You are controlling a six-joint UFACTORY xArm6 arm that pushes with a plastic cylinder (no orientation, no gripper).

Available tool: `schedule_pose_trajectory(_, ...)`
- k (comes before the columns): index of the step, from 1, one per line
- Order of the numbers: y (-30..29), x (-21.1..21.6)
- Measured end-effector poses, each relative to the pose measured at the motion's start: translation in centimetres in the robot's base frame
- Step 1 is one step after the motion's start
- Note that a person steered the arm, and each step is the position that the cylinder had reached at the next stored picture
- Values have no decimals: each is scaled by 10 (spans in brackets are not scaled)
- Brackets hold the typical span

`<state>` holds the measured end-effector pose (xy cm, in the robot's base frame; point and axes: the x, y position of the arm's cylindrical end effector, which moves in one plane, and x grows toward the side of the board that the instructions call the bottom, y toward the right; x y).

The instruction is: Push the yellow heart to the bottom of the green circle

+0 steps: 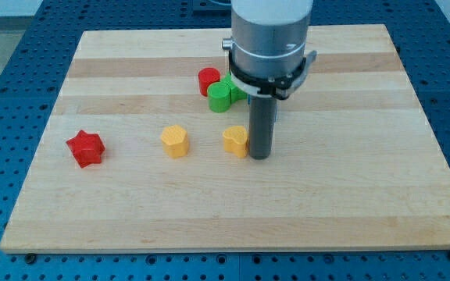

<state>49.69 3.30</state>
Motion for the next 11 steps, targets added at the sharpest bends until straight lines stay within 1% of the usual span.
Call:
schedule_pose_trajectory(1,-19,10)
schedule_pose_trajectory(3,-80,-32)
schedule_pose_trajectory(4,-81,-22)
schedule_pose_trajectory(5,-67,9)
schedule_pose_trajectory(6,-36,15)
schedule_pose_trajectory(7,-22,2)
schedule_pose_trajectory(8,-38,-14)
schedule_pose_trajectory(9,-66,-24)
schedule_pose_trajectory(10,-71,-41)
schedule_pose_trajectory(11,-71,-49)
